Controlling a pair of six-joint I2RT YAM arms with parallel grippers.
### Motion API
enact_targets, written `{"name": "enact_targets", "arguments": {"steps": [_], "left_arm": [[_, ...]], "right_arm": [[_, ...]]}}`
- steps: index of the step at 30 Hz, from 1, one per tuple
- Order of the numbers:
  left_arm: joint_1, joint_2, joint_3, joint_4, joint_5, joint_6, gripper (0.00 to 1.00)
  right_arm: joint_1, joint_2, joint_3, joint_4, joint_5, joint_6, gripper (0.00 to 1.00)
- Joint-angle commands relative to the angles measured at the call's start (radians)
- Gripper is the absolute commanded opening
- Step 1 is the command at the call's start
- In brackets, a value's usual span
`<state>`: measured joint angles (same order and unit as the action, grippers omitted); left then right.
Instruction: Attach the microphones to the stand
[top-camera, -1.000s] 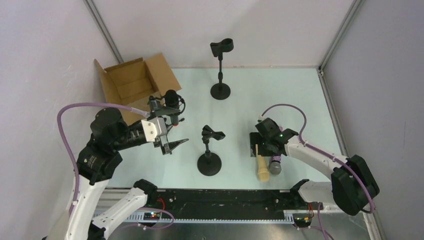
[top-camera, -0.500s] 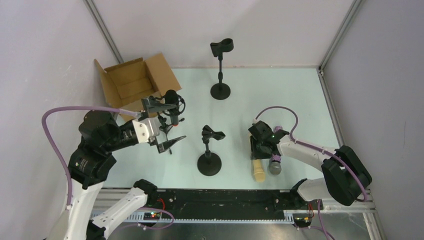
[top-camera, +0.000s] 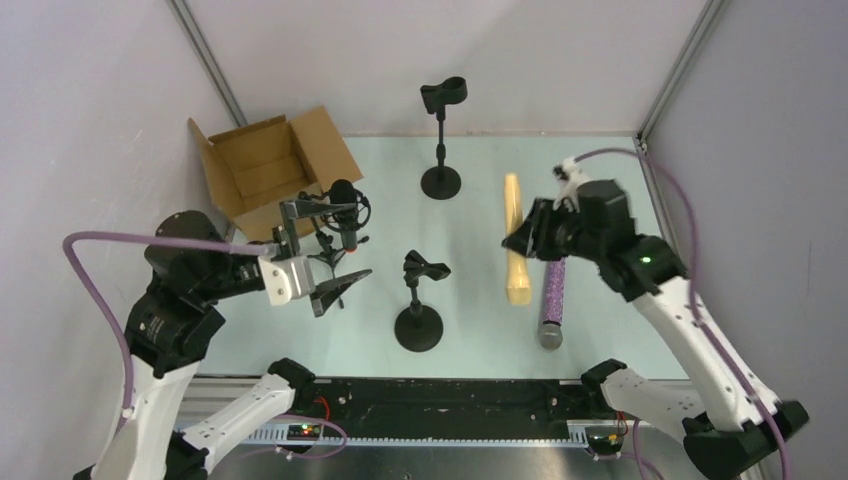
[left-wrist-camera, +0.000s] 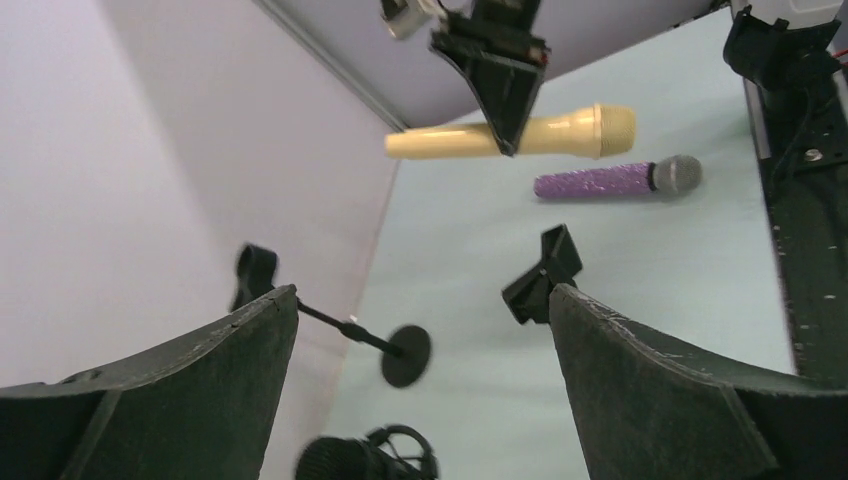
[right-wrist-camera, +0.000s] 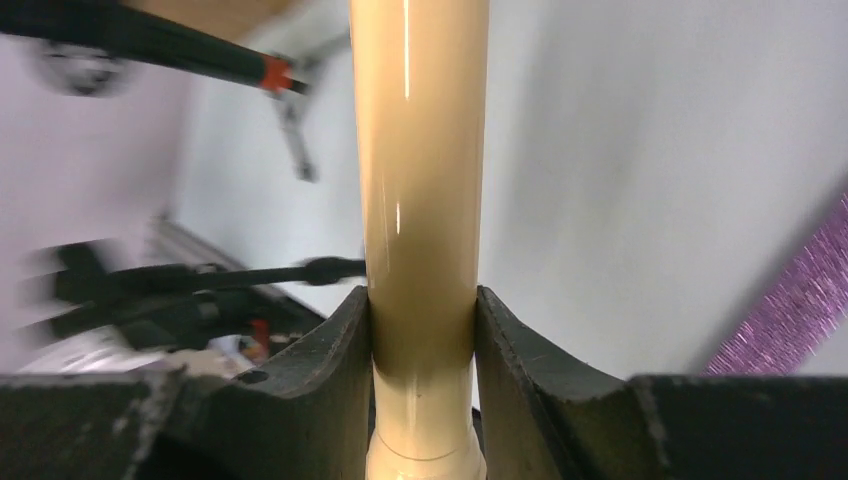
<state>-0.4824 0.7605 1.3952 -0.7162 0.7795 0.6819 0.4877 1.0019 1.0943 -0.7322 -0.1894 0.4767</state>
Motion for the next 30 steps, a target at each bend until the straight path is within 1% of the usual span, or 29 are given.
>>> {"name": "enact_targets", "arguments": {"steps": [1, 2, 3, 4, 5, 7, 8, 9, 10, 11, 13, 15, 21, 26, 30], "left_arm": [[-0.081, 0.015, 0.078, 0.019, -0.027, 0.220, 1.00], [-0.098, 0.014, 0.076, 0.019, -0.041, 0.306, 1.00], [-0.137, 0.014, 0.069, 0.020, -0.074, 0.350, 1.00], [-0.155, 0.015, 0.063, 0.021, -0.090, 0.446, 1.00], [-0.192, 0.015, 0.050, 0.020, -0.118, 0.494, 1.00], [-0.237, 0.016, 0.029, 0.020, -0.149, 0.697, 1.00], [-0.249, 0.014, 0.022, 0.020, -0.157, 0.751, 1.00], [-0.266, 0.013, 0.001, 0.021, -0.168, 0.871, 1.00], [-0.271, 0.009, -0.012, 0.023, -0.172, 0.927, 1.00], [-0.277, 0.005, -0.033, 0.025, -0.176, 1.035, 1.00], [-0.278, 0.006, -0.049, 0.040, -0.182, 1.135, 1.00], [-0.280, 0.006, -0.056, 0.052, -0.181, 1.194, 1.00], [-0.280, -0.017, -0.109, 0.081, -0.182, 1.352, 1.00], [-0.281, -0.028, -0.144, 0.109, -0.186, 1.426, 1.00], [-0.281, -0.012, -0.132, 0.114, -0.198, 1.426, 1.00]], "right_arm": [[-0.028, -0.019, 0.230, -0.109, -0.347, -0.013, 0.00], [-0.028, 0.000, 0.285, -0.113, -0.381, 0.010, 0.00], [-0.026, 0.009, 0.328, -0.107, -0.443, 0.028, 0.00], [-0.015, 0.023, 0.349, -0.088, -0.467, 0.059, 0.00], [-0.009, 0.030, 0.389, -0.077, -0.505, 0.078, 0.00], [0.025, 0.063, 0.450, -0.041, -0.541, 0.137, 0.00], [0.032, 0.072, 0.468, -0.033, -0.552, 0.153, 0.00], [0.049, 0.091, 0.499, -0.014, -0.576, 0.187, 0.00], [0.059, 0.101, 0.512, -0.001, -0.591, 0.206, 0.00], [0.080, 0.117, 0.528, 0.028, -0.618, 0.242, 0.00], [0.116, 0.141, 0.540, 0.068, -0.640, 0.293, 0.00], [0.154, 0.167, 0.536, 0.114, -0.661, 0.344, 0.00], [0.268, 0.234, 0.540, 0.192, -0.668, 0.410, 0.00], [0.339, 0.289, 0.563, 0.223, -0.659, 0.429, 0.00], [0.396, 0.333, 0.589, 0.225, -0.654, 0.430, 0.00]]}}
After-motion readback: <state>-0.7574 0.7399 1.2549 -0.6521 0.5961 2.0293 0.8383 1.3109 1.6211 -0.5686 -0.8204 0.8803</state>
